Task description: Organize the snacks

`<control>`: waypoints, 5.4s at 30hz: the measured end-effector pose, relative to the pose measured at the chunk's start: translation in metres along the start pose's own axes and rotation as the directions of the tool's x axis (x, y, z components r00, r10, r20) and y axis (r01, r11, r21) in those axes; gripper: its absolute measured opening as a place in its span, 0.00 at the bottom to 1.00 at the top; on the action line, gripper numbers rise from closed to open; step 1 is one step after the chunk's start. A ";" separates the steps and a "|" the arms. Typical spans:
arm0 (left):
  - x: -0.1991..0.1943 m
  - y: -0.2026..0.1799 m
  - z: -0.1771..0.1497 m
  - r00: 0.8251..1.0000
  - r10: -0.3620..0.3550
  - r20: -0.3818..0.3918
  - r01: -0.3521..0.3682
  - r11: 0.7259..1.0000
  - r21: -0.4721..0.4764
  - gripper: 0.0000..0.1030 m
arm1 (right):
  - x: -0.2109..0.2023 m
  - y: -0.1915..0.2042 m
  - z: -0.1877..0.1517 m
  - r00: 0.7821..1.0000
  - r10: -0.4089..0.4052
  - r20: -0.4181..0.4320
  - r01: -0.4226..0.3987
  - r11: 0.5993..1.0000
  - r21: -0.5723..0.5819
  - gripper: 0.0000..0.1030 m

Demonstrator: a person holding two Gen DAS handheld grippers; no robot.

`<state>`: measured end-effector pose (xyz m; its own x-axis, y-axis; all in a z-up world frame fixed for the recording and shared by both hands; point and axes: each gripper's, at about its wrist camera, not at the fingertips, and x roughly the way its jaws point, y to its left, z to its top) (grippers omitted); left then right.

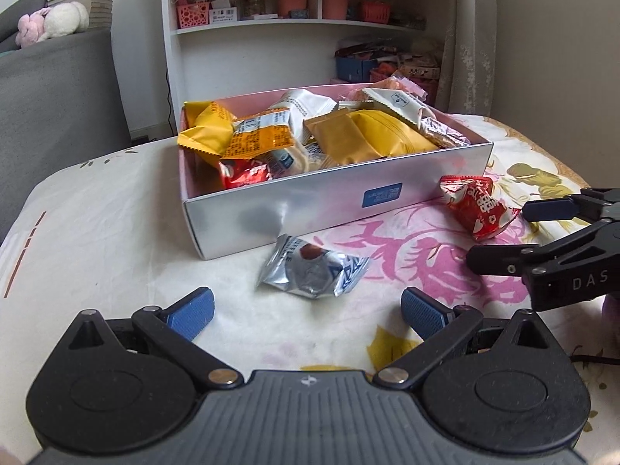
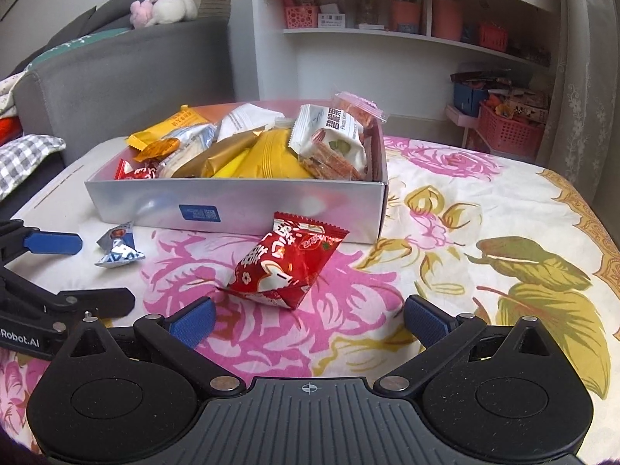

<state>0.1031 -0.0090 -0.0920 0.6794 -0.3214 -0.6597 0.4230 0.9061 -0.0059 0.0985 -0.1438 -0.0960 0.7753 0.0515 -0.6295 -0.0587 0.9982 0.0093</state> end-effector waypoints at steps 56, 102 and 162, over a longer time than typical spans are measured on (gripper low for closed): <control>-0.029 0.004 0.030 0.994 -0.103 -0.036 0.092 0.971 -0.218 0.28 | -0.020 -0.005 0.037 0.996 0.079 -0.028 -0.073 0.983 0.171 0.35; 0.009 0.032 0.067 0.995 0.033 0.096 -0.017 0.985 -0.172 0.35 | 0.035 0.010 0.096 0.984 0.139 0.108 -0.166 0.940 0.300 0.39; -0.099 0.001 0.043 0.942 0.271 -0.199 -0.314 0.920 -0.234 1.00 | -0.098 0.042 0.059 0.992 -0.070 -0.110 0.087 0.983 0.163 0.99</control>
<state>0.0620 0.0121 0.0051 0.6350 -0.0024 -0.7725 0.0355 0.9990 0.0260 0.0571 -0.1049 0.0120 0.7039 -0.0218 -0.7100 0.1123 0.9904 0.0810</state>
